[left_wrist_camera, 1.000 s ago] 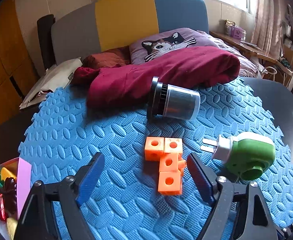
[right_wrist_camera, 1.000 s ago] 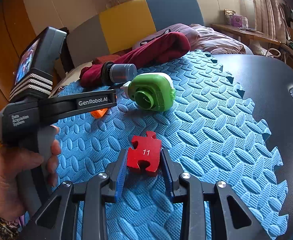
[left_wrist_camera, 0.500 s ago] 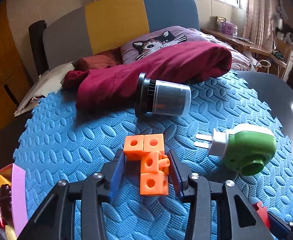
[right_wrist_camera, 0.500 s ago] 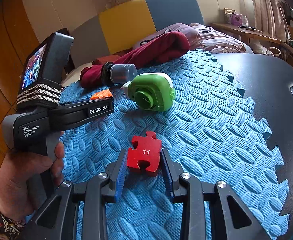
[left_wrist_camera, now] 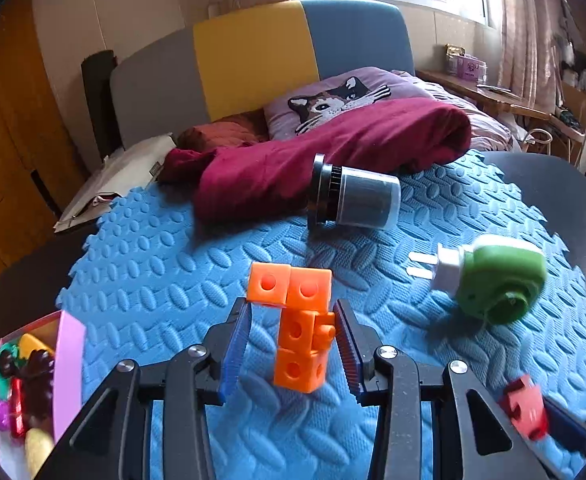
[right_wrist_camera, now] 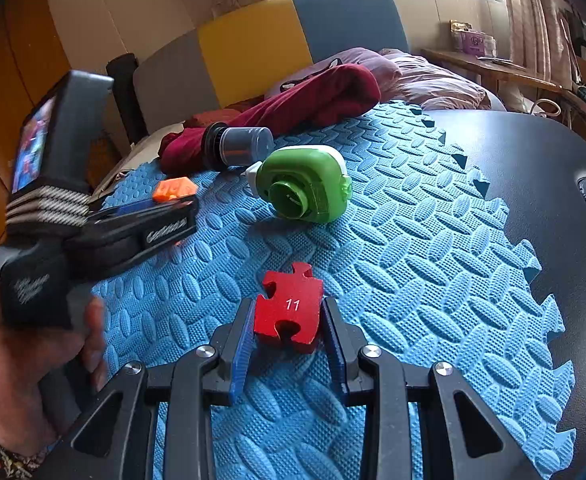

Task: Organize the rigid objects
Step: 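Grasp the orange cube stack with the left gripper while the right gripper holds the red puzzle piece, then carry the orange cubes and red puzzle piece over the tray with both grippers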

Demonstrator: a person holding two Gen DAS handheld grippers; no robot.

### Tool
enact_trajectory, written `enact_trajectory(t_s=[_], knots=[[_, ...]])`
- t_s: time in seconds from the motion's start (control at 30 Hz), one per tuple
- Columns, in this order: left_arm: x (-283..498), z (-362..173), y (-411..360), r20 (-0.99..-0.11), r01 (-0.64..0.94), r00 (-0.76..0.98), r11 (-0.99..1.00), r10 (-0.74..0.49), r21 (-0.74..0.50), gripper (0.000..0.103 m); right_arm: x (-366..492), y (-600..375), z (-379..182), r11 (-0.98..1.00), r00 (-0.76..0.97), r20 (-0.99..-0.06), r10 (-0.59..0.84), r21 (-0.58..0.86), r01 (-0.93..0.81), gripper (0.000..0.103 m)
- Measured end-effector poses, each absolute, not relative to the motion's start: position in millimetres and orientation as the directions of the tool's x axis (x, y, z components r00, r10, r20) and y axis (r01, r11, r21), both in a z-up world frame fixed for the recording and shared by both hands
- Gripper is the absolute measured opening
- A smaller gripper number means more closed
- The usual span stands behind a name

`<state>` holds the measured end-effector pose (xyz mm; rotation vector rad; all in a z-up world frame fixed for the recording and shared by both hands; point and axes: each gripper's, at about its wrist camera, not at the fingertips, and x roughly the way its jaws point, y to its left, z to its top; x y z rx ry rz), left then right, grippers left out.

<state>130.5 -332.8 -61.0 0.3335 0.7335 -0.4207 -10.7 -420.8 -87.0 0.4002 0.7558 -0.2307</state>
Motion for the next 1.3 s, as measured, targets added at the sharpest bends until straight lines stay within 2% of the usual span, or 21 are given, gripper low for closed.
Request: enact_trajectory(t_s=[0.03,0.1,0.27,0.4,0.43,0.53,0.57,0.83,0.9,0.97,1.03,1.07,1.3], knots=[[127.3,-58.2,-329.8,-0.7,0.481,0.667,0.865,-0.257,0.142,0.029,-10.5,-420.2,-86.8,0.901,0.706,-0.705,-0.063,0.264,0.344,0.033],[119.4,-50.2,-323.2,-0.692,0.475,0.676,0.867,-0.253,0.148,0.024,-10.4,-419.4,-86.7,0.902,0.705,-0.706,-0.067,0.259,0.345,0.033],[104.9,-34.8,-307.0,-0.677,0.487,0.68,0.863,-0.28,0.133,0.023,-9.3,-416.2,-85.7,0.907,0.696,-0.713,-0.085,0.233,0.35,0.033],[108.4,-39.5,-292.3,-0.71,0.492,0.633,0.869,-0.308,0.062,0.023,-7.9,-413.7,-85.5,0.912,0.689,-0.718,-0.102,0.209,0.353,0.033],[111.5,-42.9,-289.4,-0.721,0.484,0.623,0.873,-0.303,0.051,0.027,-7.9,-414.0,-85.6,0.912,0.689,-0.718,-0.102,0.209,0.353,0.033],[116.9,-50.1,-287.9,-0.732,0.462,0.619,0.886,-0.285,0.045,0.061,-8.2,-415.5,-85.8,0.911,0.691,-0.717,-0.096,0.217,0.352,0.033],[118.4,-51.5,-289.6,-0.726,0.452,0.632,0.89,-0.272,0.06,0.068,-8.3,-416.0,-85.8,0.91,0.691,-0.716,-0.095,0.219,0.352,0.033],[143.9,-77.2,-317.1,-0.775,0.499,0.576,0.863,-0.261,0.081,0.07,-8.1,-415.7,-85.9,0.909,0.692,-0.716,-0.093,0.222,0.352,0.033],[144.1,-76.5,-319.5,-0.769,0.506,0.577,0.859,-0.275,0.073,0.067,-8.1,-417.0,-86.2,0.907,0.694,-0.715,-0.086,0.231,0.351,0.033],[142.0,-75.6,-321.3,-0.766,0.525,0.571,0.848,-0.296,0.064,0.05,-8.4,-417.6,-85.9,0.907,0.696,-0.713,-0.083,0.236,0.35,0.033],[139.2,-74.3,-323.1,-0.759,0.528,0.582,0.846,-0.291,0.081,0.04,-8.6,-417.9,-85.9,0.906,0.697,-0.712,-0.082,0.238,0.349,0.033],[137.7,-74.0,-324.5,-0.758,0.534,0.582,0.841,-0.294,0.084,0.029,-9.0,-418.1,-85.9,0.906,0.698,-0.712,-0.082,0.238,0.349,0.033],[137.1,-73.1,-322.0,-0.76,0.539,0.572,0.84,-0.309,0.063,0.027,-9.6,-418.1,-85.9,0.906,0.7,-0.71,-0.079,0.242,0.348,0.033]])
